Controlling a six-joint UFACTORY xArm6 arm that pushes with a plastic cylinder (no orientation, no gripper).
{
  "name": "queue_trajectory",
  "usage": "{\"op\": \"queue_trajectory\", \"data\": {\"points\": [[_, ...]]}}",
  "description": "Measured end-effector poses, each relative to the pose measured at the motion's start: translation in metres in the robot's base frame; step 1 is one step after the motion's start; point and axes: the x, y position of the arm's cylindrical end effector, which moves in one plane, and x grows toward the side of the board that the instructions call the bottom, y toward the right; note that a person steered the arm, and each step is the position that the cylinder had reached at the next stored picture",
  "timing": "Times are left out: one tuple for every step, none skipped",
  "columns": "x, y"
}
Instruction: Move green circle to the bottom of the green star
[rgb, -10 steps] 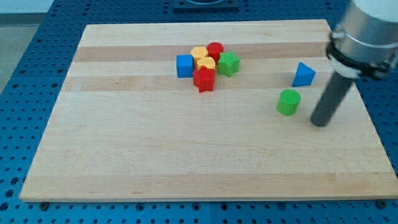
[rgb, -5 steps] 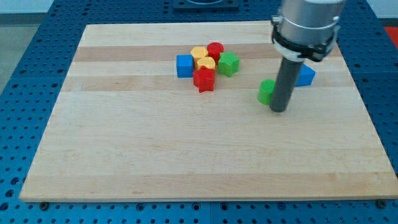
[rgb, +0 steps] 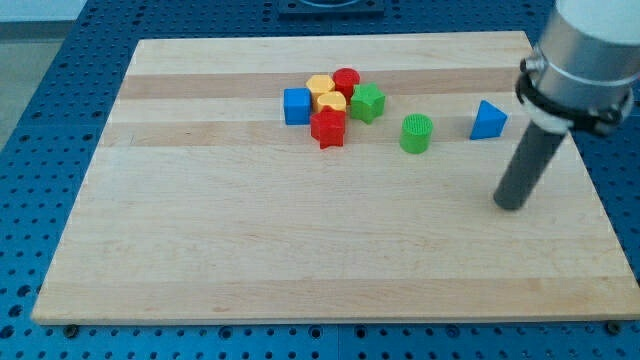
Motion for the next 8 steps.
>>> {"op": "queue_trajectory", "data": {"points": [[-0.013, 0.000], [-0.054, -0.020], [-0.055, -0.021], [-0.059, -0.050], [-0.059, -0.058], [-0.064, -0.068], [-0.074, -0.081], [-0.074, -0.087]]}}
